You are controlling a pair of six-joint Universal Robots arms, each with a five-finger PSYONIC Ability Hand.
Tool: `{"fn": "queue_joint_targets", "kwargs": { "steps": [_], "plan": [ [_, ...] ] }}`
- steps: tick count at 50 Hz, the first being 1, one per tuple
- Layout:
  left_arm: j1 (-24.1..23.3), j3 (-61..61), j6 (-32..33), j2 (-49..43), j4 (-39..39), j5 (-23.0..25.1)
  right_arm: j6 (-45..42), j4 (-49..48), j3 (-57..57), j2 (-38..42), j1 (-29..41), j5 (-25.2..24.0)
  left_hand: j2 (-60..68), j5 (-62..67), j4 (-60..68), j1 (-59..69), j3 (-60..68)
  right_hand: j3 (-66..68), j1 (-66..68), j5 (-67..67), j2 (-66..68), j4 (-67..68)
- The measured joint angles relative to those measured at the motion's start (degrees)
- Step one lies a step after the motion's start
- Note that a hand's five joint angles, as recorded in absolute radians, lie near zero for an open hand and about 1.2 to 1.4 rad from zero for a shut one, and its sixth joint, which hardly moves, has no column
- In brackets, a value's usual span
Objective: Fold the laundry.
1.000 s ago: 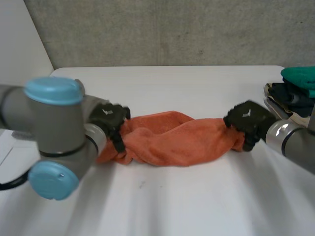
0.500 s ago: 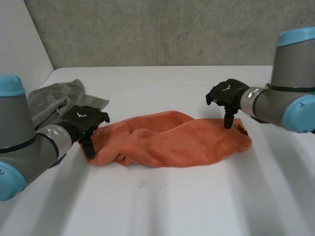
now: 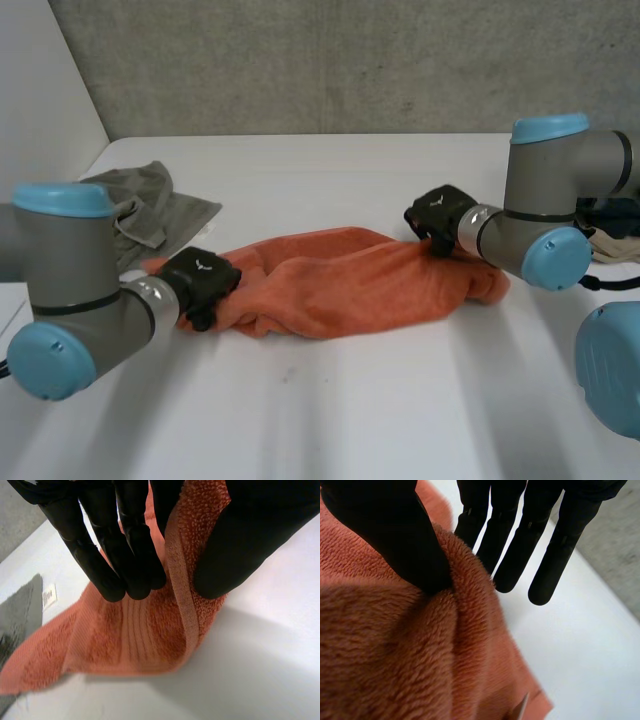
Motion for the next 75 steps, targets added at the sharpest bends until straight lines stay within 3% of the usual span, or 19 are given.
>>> {"fn": "queue_joint_targets", "kwargs": {
  "steps": [5, 12, 19, 26, 33, 43, 47, 48, 51, 54, 60, 66, 75],
  "plan": [
    [-0.26, 9.78, -1.13, -0.55, 2.92, -2.73, 3.22, -8.53, -3.43, -2.27, -0.04, 1.24, 0.04, 0.00, 0.02, 0.00, 0.10, 0.11, 0.00, 0.00, 0.00, 0.05],
    [1.07, 32.31, -9.54, 1.11, 11.45, -11.75, 11.82, -31.93, -1.97, -11.31, -0.08, 5.27, 0.04, 0.00, 0.03, 0.00, 0.10, 0.11, 0.00, 0.00, 0.00, 0.05],
    [1.88, 45.36, -17.24, 1.48, 16.63, -13.40, 18.58, -53.03, 14.70, -23.63, -0.27, 6.19, 0.04, 0.00, 0.03, 0.00, 0.10, 0.11, 0.00, 0.00, 0.00, 0.07],
    [1.53, 39.80, -18.75, 2.02, 13.82, -11.50, 20.03, -61.84, 33.27, -32.06, -1.00, 1.55, 0.04, 0.00, 0.03, 0.00, 0.10, 0.33, 0.00, 0.00, 0.00, 0.27],
    [1.71, 22.93, -17.68, 3.66, 12.73, -10.67, 18.13, -55.56, 45.81, -33.72, -2.38, -1.24, 0.11, 0.00, 0.06, 0.00, 0.24, 0.33, 0.00, 0.00, 0.00, 0.27],
    [1.08, 1.04, -10.23, 1.06, 15.44, -7.65, 6.74, -39.26, 57.98, -30.04, -5.05, -3.26, 0.11, 0.00, 0.21, 0.00, 0.24, -0.25, -0.04, -0.12, -0.43, -0.22],
    [0.93, -0.99, -7.76, -1.09, 15.05, -7.73, 2.52, -36.53, 58.63, -29.38, -6.01, -3.92, 0.03, -0.03, 0.16, -0.11, 0.21, -19.00, -16.43, -16.84, -19.24, -19.30],
    [0.93, -1.08, -7.37, -1.38, 14.74, -7.81, 1.96, -35.77, 58.35, -29.50, -6.21, -3.93, -3.28, -1.40, -2.75, -2.55, -2.46, -23.43, -20.88, -21.59, -23.75, -23.84],
    [1.01, -0.81, -6.80, -1.29, 13.68, -8.07, 1.62, -33.54, 57.02, -30.44, -6.55, -3.68, -27.07, -24.17, -26.48, -28.58, -25.76, -30.33, -27.48, -29.59, -29.97, -30.88],
    [1.30, -0.40, -6.73, 0.02, 12.70, -8.32, 2.72, -30.17, 54.60, -32.40, -6.80, -3.12, -37.94, -35.73, -37.91, -38.69, -36.93, -35.01, -31.73, -34.52, -34.79, -35.18],
    [2.59, -0.15, -6.90, 3.04, 11.90, -8.49, 6.86, -22.72, 48.14, -34.79, -7.84, -1.86, -41.96, -40.83, -42.72, -41.13, -41.29, -37.95, -34.50, -37.94, -37.95, -38.46],
    [5.52, -0.26, -6.82, 4.97, 11.60, -7.52, 8.95, -14.05, 39.20, -32.14, -9.67, -0.56, -42.31, -41.02, -42.96, -41.13, -41.30, -39.97, -37.08, -40.25, -40.21, -40.89],
    [11.40, -0.56, -4.50, 5.17, 10.16, -1.14, 0.86, 0.37, 27.41, -22.60, -10.85, -0.15, -45.31, -44.15, -45.84, -44.16, -44.62, -39.97, -37.08, -40.42, -40.21, -40.91]
  ]
}}
